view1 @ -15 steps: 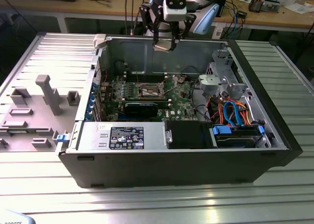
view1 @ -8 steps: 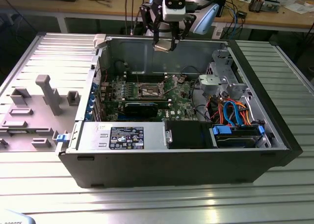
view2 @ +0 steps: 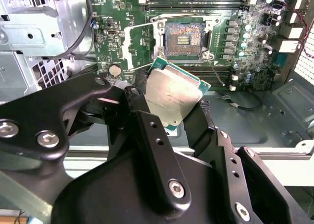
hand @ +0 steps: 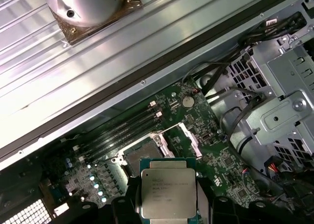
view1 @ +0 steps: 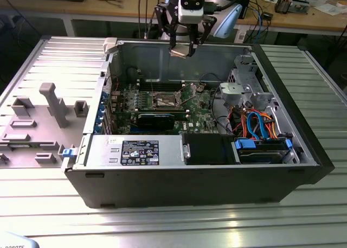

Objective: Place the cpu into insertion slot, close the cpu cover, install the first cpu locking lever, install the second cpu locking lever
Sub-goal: 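Place the cpu into insertion slot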

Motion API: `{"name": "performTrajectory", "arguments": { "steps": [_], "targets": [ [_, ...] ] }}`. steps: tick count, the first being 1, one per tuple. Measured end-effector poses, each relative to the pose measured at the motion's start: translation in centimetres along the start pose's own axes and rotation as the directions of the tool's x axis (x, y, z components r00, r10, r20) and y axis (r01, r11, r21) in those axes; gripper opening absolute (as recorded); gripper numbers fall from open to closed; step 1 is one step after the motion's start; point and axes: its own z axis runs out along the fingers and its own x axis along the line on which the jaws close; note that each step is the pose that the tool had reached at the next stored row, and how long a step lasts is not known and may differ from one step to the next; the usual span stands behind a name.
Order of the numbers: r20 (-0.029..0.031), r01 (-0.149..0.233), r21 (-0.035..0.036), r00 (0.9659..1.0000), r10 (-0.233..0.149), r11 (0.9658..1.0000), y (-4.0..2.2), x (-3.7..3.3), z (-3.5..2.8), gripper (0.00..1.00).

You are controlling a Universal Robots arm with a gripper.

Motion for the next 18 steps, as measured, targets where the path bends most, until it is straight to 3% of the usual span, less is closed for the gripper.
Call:
{"name": "performTrajectory", "arguments": {
  "steps": [9,18],
  "targets": [
    [0.0076,-0.062,0.0055,0.998,0.062,0.9981,-0.01,0.0,0.05,0.54],
    [0.0092,-0.084,0.0058,0.9964,0.084,0.9965,-0.01,0.0,0.06,0.54]
  ]
}}
